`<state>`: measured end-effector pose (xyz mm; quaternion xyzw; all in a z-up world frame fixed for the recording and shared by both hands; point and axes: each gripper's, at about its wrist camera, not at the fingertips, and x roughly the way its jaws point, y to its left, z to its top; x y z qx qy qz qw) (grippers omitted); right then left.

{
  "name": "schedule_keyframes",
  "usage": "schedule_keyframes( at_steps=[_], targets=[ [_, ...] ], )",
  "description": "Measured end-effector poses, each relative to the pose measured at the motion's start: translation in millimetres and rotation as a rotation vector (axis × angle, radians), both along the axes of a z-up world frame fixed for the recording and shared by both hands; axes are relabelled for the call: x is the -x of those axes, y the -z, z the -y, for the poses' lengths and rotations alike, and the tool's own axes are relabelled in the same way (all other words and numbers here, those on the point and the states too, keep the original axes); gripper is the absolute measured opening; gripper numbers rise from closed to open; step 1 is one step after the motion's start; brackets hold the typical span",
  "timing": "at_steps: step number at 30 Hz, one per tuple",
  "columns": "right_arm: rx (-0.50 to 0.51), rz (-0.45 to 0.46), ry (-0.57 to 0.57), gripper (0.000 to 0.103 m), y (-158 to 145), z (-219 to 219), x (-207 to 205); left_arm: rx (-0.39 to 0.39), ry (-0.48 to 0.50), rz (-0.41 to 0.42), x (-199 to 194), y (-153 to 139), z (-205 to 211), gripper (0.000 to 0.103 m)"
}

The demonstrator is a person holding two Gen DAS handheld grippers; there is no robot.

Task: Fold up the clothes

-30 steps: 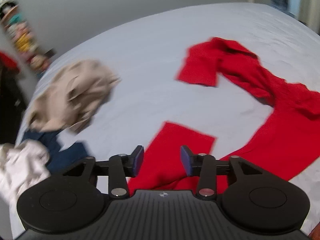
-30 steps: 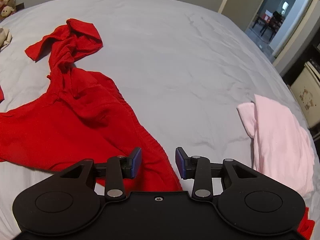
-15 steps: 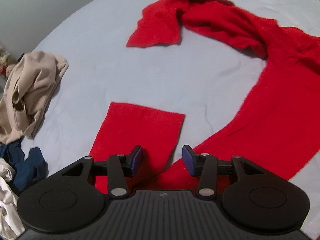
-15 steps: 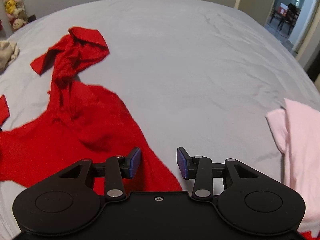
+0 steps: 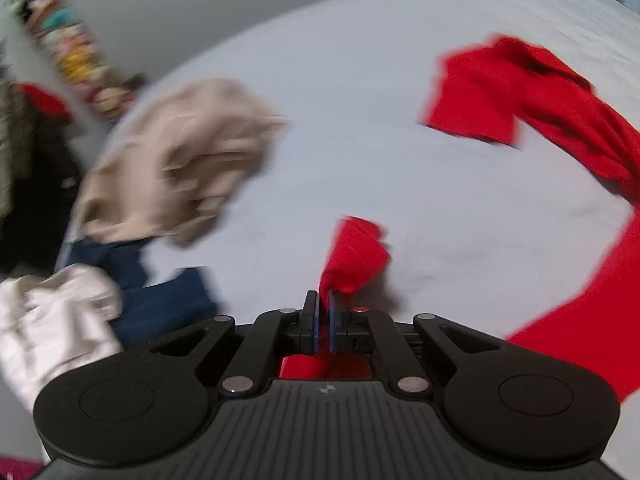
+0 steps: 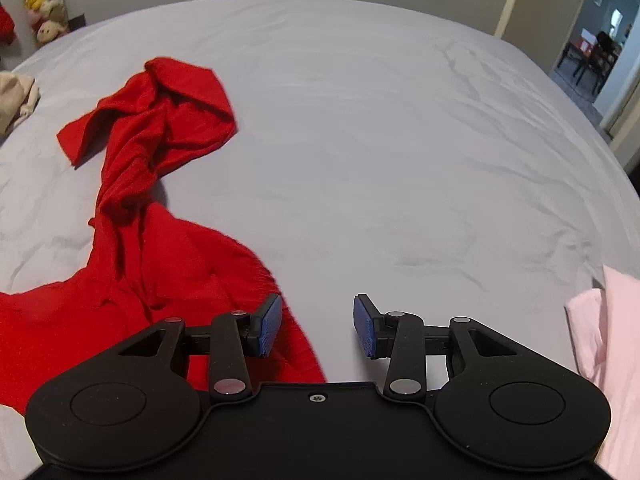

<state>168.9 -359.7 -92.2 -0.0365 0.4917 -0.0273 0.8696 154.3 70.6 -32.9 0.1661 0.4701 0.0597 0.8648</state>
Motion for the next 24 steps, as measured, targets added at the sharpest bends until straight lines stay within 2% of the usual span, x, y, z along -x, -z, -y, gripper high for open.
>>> schedule_keyframes(
  at_steps=[7, 16, 19, 24],
  targets=[
    [0.009, -0.007, 0.032, 0.038, -2.3, -1.9, 7.2, -0.039, -0.096, -0.005, 20.9, -30.4, -56.5, 0.004],
    [0.030, -0.006, 0.073, 0.038, -21.7, -9.0, 24.7, -0.156, -0.067, -0.085, 53.9, -34.7, -99.2, 0.004],
    [0.047, 0.000, 0.073, 0.038, -25.8, -15.9, 29.2, -0.138, -0.038, -0.135, 61.9, -31.4, -116.7, 0.004],
    [0.070, -0.001, 0.089, 0.038, -31.4, -24.5, 39.1, -0.116, -0.074, -0.171, 77.7, -28.3, -148.3, 0.004]
  ],
)
